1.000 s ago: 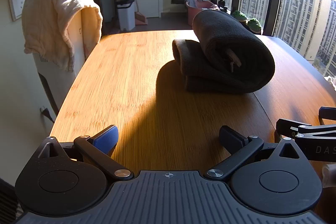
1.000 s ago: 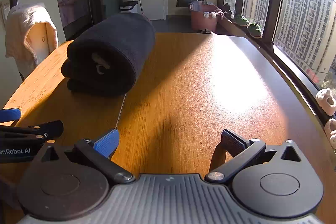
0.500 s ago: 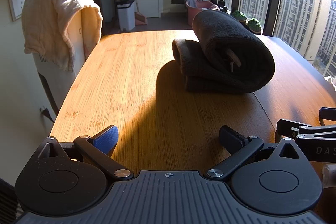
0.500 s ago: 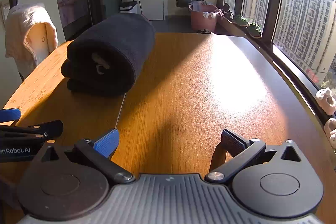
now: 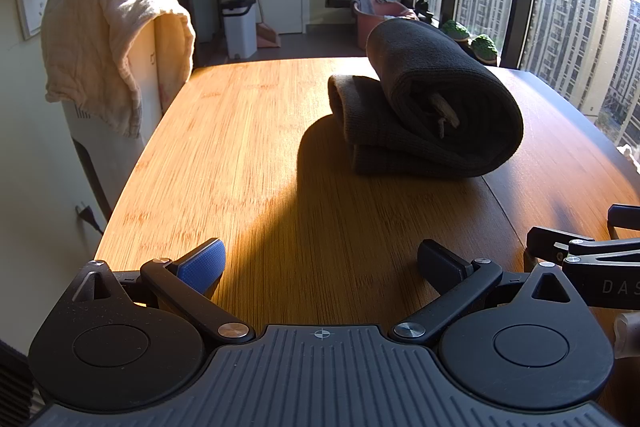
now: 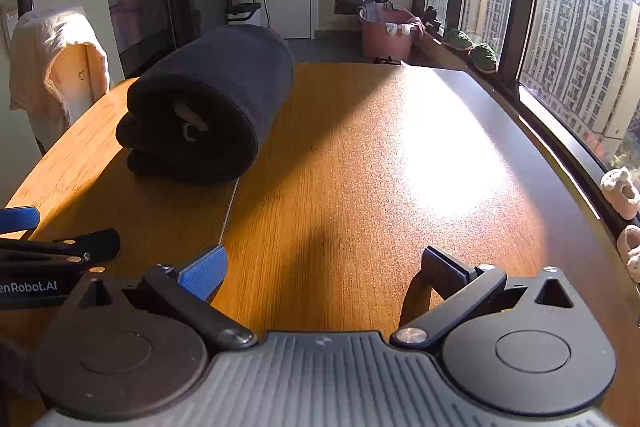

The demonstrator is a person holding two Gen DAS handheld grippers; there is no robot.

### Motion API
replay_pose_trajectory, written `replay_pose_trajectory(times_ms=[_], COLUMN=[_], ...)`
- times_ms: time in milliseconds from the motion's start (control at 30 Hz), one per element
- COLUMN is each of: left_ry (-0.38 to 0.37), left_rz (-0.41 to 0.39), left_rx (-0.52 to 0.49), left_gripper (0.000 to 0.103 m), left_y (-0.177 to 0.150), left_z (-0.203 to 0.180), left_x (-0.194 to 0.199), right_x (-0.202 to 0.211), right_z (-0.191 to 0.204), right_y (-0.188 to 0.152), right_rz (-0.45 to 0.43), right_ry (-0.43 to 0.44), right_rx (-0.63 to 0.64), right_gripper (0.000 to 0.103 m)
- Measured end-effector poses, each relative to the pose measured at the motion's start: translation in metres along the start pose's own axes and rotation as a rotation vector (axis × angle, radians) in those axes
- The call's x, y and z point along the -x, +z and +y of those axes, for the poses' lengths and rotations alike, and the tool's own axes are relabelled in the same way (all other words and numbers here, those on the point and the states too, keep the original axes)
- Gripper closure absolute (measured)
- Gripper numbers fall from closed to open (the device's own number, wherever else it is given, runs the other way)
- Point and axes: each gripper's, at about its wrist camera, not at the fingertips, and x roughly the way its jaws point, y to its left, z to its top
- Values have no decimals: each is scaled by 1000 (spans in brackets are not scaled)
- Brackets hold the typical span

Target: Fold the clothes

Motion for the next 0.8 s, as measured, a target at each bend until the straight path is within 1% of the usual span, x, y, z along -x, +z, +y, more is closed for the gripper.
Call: replay_pose_trajectory(times_ms=[800], left_ry=[-1], left_rz=[0], left_rx=[0], left_gripper=[0], left_y=[0], left_z=[0], left_x=[0], right_x=[0], right_z=[-3], right_y=[-1], right_rz=[0], right_ry=[-1], right_rx=[0], right_gripper=[0])
